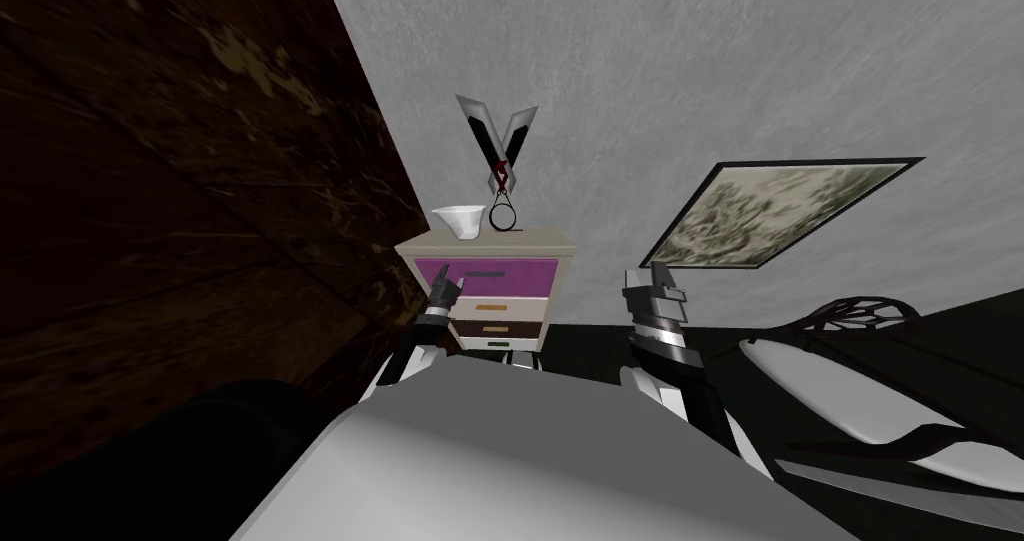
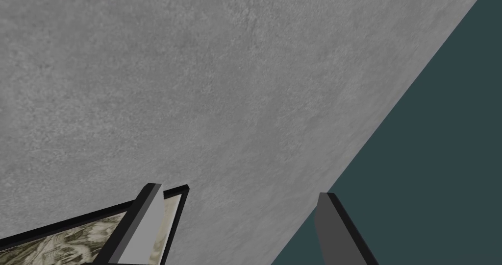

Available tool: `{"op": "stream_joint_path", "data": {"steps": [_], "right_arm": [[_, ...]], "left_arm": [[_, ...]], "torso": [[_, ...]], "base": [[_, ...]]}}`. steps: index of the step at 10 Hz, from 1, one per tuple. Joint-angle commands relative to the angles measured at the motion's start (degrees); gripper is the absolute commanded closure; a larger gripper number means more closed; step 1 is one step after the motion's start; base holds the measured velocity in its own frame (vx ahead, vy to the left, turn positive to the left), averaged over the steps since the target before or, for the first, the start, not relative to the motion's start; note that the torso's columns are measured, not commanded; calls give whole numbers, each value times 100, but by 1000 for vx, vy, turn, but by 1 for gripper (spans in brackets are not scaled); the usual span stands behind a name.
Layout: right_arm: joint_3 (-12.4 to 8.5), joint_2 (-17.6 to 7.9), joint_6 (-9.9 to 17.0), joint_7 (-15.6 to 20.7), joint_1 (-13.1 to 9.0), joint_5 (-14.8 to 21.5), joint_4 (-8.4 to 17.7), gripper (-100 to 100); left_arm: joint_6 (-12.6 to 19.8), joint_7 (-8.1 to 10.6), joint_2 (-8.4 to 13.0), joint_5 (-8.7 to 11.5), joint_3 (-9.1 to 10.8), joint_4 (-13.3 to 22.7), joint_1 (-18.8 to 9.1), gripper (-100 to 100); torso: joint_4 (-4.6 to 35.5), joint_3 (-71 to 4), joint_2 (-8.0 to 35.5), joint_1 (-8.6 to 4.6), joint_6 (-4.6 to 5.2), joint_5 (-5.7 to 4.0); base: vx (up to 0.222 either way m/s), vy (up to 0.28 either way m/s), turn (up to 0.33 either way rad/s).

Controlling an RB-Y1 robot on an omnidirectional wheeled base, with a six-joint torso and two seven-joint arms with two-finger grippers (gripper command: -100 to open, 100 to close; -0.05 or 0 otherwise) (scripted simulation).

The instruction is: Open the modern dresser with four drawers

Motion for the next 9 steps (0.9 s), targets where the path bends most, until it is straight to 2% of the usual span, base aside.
{"op": "stream_joint_path", "data": {"steps": [1,8,9], "right_arm": [[0,0,0,0,0,0,0,0],[0,0,0,0,0,0,0,0],[0,0,0,0,0,0,0,0]], "left_arm": [[297,20,-4,76,16,-47,56,-100],[1085,67,44,275,58,-134,180,-100],[997,57,29,249,44,-151,184,-100]], "torso": [[0,-1,-1,4,0,1],[-1,-1,-2,0,0,0],[-1,-1,-1,0,0,0]], "base": [[14,-46,24],[11,-50,26],[5,-23,7]]}}
